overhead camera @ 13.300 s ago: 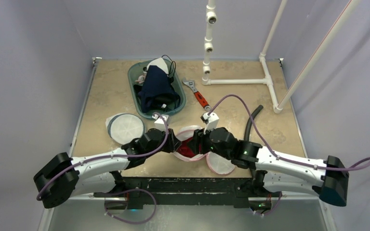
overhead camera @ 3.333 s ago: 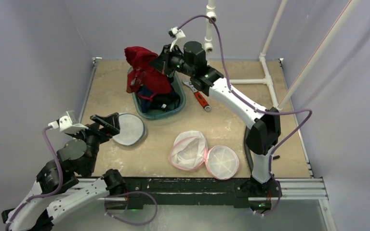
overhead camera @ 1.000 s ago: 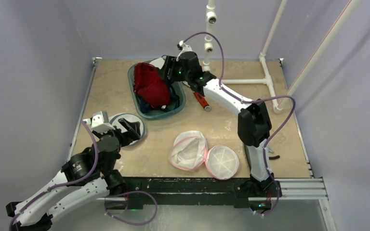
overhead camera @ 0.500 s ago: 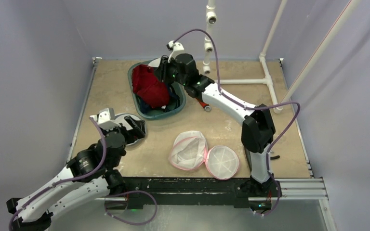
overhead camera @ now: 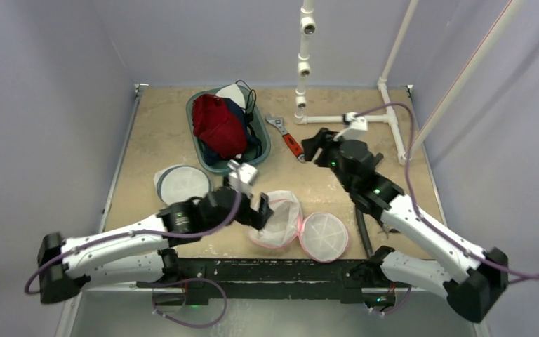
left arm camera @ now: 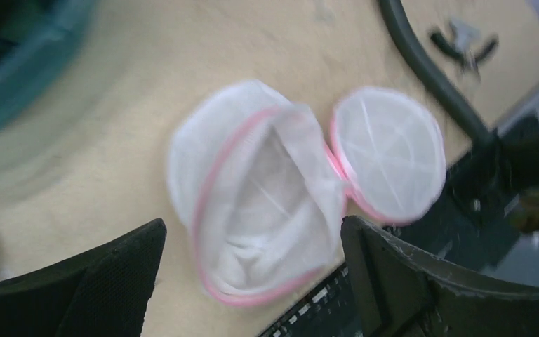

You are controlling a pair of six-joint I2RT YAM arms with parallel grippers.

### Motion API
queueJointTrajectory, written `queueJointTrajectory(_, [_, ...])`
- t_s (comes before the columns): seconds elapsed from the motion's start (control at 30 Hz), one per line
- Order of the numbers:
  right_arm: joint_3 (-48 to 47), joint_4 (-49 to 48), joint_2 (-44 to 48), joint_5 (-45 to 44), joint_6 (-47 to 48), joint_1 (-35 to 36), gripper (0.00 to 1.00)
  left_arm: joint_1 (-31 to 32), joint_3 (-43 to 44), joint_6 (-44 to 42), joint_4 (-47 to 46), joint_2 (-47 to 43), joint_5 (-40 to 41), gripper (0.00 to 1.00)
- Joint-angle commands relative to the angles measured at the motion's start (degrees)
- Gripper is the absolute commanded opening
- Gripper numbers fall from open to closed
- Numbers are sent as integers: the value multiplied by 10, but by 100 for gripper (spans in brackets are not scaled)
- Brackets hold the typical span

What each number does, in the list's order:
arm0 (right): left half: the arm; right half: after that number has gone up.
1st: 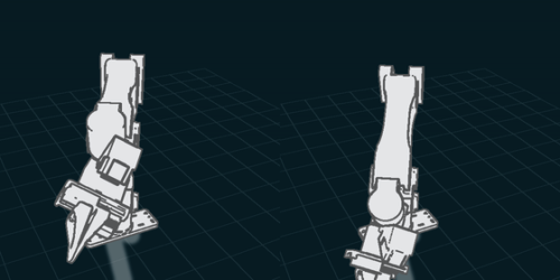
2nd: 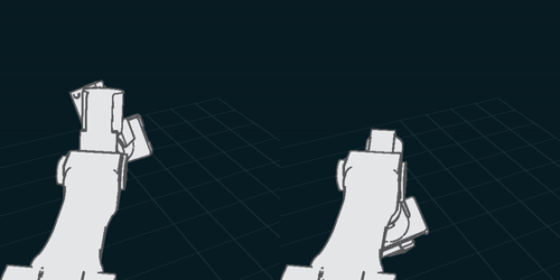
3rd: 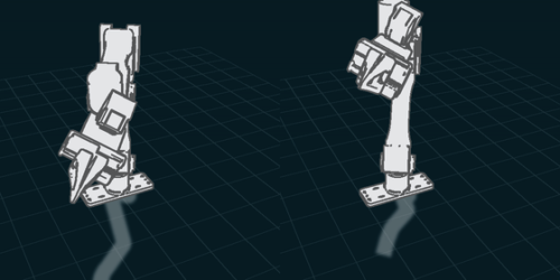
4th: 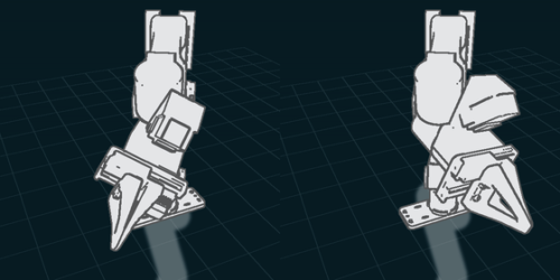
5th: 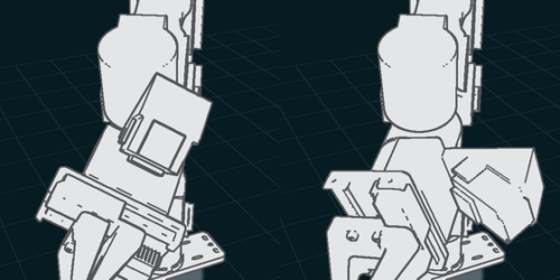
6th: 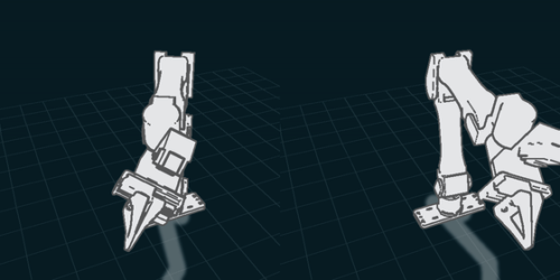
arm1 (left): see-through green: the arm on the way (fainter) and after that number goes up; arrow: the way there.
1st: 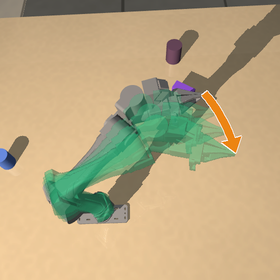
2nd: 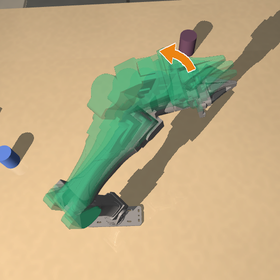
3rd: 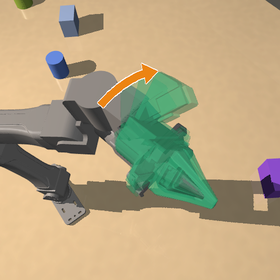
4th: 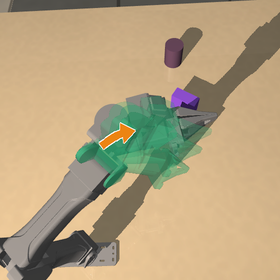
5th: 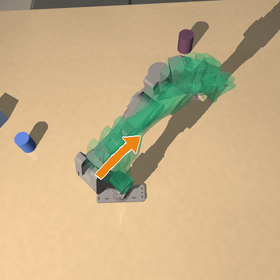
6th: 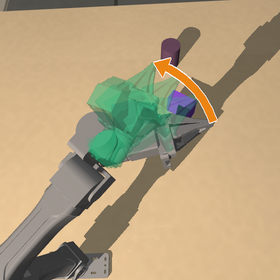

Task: Unzip the laundry bag and remove the bra
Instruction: Close the laundry bag at the center of the board.

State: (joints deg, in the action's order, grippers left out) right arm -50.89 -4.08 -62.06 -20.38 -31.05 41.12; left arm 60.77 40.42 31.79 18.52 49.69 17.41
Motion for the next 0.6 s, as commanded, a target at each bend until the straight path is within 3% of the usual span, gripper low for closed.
queueJointTrajectory(0.0, [69,106,79,-76,-49,-79,65,185,69,-97,-47,113,65,97])
queueJointTrajectory(0.1, [108,125,106,-39,-59,-143,68,252,147,-125,-38,218,125,99])
queueJointTrajectory(0.3, [176,124,144,66,-76,-260,69,325,257,-187,-51,387,141,99])
queueJointTrajectory(0.57, [204,134,202,85,-93,-268,69,336,349,-233,-64,543,137,86])
